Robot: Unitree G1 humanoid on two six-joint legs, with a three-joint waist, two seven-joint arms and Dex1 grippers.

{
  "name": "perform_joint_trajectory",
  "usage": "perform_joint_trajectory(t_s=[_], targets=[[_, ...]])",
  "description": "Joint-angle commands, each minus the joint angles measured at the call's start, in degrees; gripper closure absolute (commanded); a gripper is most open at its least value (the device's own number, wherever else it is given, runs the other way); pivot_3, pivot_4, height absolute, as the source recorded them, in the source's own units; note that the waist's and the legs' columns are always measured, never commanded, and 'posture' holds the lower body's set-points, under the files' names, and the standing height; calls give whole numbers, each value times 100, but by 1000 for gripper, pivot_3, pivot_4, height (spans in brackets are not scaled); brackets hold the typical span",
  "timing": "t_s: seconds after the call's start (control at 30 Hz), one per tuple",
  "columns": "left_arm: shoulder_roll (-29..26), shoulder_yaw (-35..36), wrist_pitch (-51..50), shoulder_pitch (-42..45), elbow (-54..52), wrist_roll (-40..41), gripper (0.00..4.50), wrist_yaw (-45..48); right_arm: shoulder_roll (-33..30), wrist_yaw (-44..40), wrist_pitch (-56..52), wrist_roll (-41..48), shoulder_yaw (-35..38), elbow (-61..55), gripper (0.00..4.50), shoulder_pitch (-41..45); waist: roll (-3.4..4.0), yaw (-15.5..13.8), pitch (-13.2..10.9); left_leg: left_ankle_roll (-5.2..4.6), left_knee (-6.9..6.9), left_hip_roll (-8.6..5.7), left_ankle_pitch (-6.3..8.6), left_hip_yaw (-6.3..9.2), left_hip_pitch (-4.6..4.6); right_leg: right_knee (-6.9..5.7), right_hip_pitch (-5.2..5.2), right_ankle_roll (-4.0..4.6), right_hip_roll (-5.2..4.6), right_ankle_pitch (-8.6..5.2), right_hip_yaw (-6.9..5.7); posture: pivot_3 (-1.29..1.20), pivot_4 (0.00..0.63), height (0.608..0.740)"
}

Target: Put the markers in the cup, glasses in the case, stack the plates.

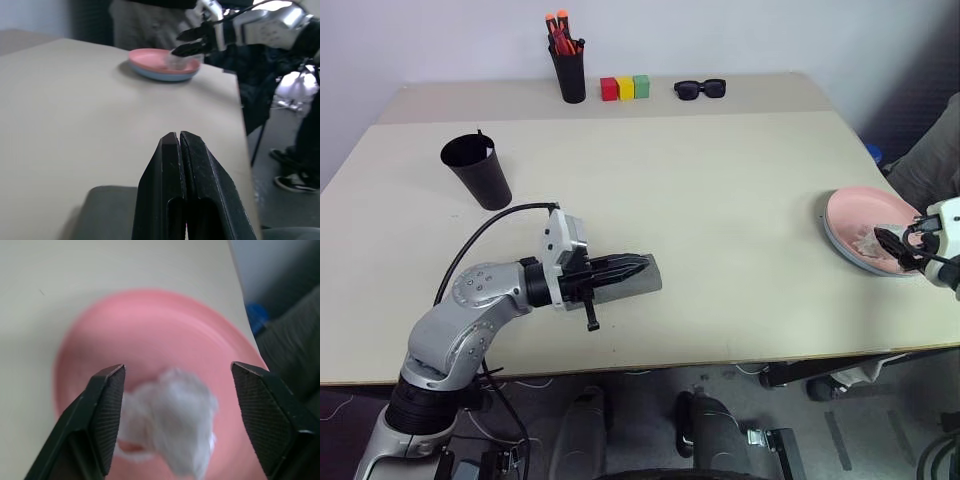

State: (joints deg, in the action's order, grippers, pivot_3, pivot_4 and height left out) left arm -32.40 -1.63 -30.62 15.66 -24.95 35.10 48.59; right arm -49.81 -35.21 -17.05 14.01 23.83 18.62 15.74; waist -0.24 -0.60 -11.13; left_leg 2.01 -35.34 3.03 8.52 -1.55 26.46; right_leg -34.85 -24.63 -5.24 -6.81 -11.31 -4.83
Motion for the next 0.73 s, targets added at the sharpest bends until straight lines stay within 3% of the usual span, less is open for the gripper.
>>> perform_joint_trajectory(t_s=[0.03,0.2,0.43,0.73], targets=[[-70,895,399,-232,342,-273,4500,-515,179,-590,-214,719,-28,-1097,1025,41,0,44,0,0,1,1,0,0,0,0,-1,0,0,0,0,0,150,740],[-200,1688,700,-774,724,-781,4500,-1172,466,-1140,-648,1295,-414,-2042,1025,-67,1,107,0,1,12,4,1,5,-2,-4,-5,0,4,0,-1,0,150,740],[-120,2439,959,-1785,446,-985,4500,-1627,613,-1522,-521,1251,-866,-1916,1025,67,0,38,1,-7,19,5,17,-6,8,77,14,11,2,9,-3,0,150,740],[183,2412,989,-2184,95,-1001,4500,-2025,543,-1697,-129,856,-1189,-1298,1025,383,1,-15,1,-16,21,7,24,-16,18,99,0,9,1,11,-4,0,150,740]])
